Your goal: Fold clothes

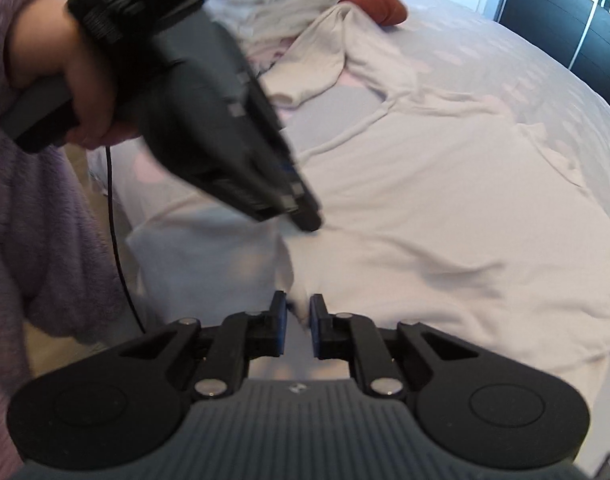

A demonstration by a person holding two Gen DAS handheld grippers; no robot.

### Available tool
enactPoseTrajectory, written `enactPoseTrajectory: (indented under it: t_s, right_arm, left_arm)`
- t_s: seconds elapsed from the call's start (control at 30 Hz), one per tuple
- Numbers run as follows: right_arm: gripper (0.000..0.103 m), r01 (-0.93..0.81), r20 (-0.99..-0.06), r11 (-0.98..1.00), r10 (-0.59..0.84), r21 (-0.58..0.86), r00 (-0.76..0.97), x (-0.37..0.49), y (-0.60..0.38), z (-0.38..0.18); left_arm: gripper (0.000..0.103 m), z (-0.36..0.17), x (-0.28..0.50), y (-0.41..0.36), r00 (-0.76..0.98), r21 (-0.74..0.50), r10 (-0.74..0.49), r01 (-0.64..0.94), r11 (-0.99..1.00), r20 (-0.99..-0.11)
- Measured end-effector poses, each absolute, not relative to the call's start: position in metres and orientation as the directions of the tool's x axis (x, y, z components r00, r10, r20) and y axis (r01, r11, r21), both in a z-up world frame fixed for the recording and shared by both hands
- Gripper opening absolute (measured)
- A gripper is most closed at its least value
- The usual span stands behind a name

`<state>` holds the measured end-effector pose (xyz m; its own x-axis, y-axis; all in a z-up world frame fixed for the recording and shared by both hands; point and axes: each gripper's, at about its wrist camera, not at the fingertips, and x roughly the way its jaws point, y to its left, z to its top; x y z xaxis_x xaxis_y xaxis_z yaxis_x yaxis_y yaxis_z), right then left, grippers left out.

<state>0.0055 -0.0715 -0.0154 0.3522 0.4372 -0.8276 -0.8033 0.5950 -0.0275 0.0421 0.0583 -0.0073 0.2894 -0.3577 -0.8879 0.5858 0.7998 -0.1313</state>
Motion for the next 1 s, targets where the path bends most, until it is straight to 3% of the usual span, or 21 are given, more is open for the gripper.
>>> enactPoseTrajectory:
  t_s: [0.37, 0.77, 0.8, 0.9, 1.0]
  right_arm:
    - [0.013, -0.784, -0.839, 0.616, 0.465, 0.078, 0.282, -0.063, -0.152, 0.049]
    - [0.014, -0.719, -0.89, 0.68, 0.406, 0.143, 0.207, -0.081, -0.199, 0.001]
    - [0.015, -0.717, -0.892, 0.682, 0.404, 0.145, 0.204, -0.08, -0.201, -0.003]
    - [0.023, -0.711, -0.895, 0.686, 0.4, 0.151, 0.196, -0.078, -0.209, -0.011]
    - [0.025, -0.691, -0.892, 0.705, 0.403, 0.16, 0.205, -0.069, -0.223, -0.01]
  left_arm:
    - [0.002, 0.027, -0.034, 0.004, 0.2, -0.228, -0.481, 0.688, 0.689, -0.854]
    - [0.003, -0.03, -0.05, -0.061, 0.027, -0.266, -0.43, 0.751, 0.604, -0.902]
    - [0.005, -0.033, -0.046, -0.062, 0.017, -0.273, -0.425, 0.743, 0.611, -0.905]
    - [0.028, -0.033, -0.037, -0.064, 0.016, -0.258, -0.4, 0.74, 0.621, -0.916]
    - [0.037, -0.026, -0.019, -0.063, 0.033, -0.242, -0.389, 0.734, 0.634, -0.921]
